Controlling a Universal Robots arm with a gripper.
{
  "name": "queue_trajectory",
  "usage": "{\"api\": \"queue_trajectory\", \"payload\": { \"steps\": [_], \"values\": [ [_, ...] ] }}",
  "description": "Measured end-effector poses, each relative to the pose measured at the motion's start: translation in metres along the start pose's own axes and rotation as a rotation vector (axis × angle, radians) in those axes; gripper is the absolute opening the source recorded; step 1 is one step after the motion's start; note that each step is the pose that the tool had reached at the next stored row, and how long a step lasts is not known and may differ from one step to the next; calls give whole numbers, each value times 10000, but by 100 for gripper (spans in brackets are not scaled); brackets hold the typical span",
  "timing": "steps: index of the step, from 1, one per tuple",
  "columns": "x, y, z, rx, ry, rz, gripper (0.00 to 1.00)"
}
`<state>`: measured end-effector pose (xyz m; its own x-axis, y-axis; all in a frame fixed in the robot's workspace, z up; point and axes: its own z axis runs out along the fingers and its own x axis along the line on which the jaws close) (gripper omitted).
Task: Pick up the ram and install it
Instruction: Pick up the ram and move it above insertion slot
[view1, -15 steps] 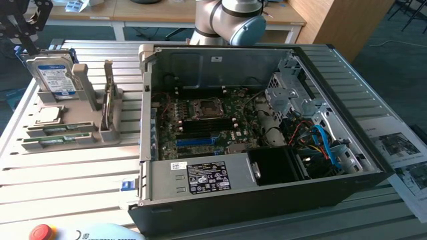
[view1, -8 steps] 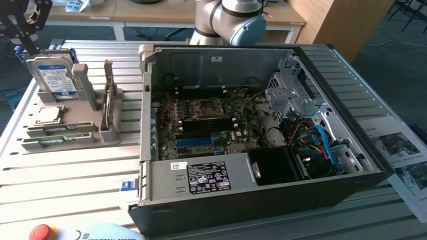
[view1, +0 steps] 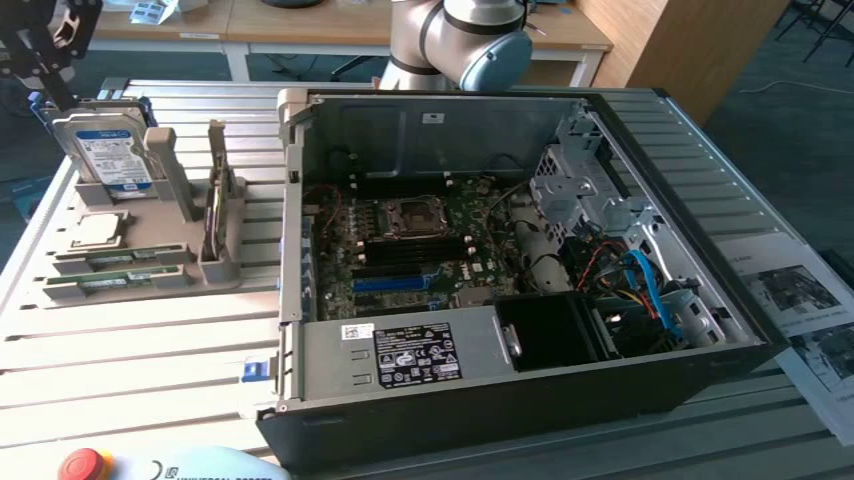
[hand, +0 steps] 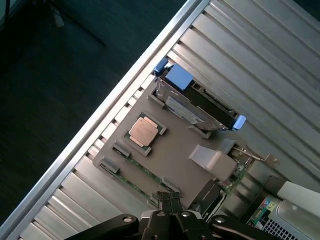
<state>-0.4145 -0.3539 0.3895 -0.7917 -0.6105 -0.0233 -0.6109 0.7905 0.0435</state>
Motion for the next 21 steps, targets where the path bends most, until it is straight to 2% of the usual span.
{"api": "queue_trajectory", "payload": {
  "steps": [8,21],
  "values": [
    [0,0,0,-29,53,-1210,11],
    [0,0,0,-66,123,-2829,11]
  ]
}}
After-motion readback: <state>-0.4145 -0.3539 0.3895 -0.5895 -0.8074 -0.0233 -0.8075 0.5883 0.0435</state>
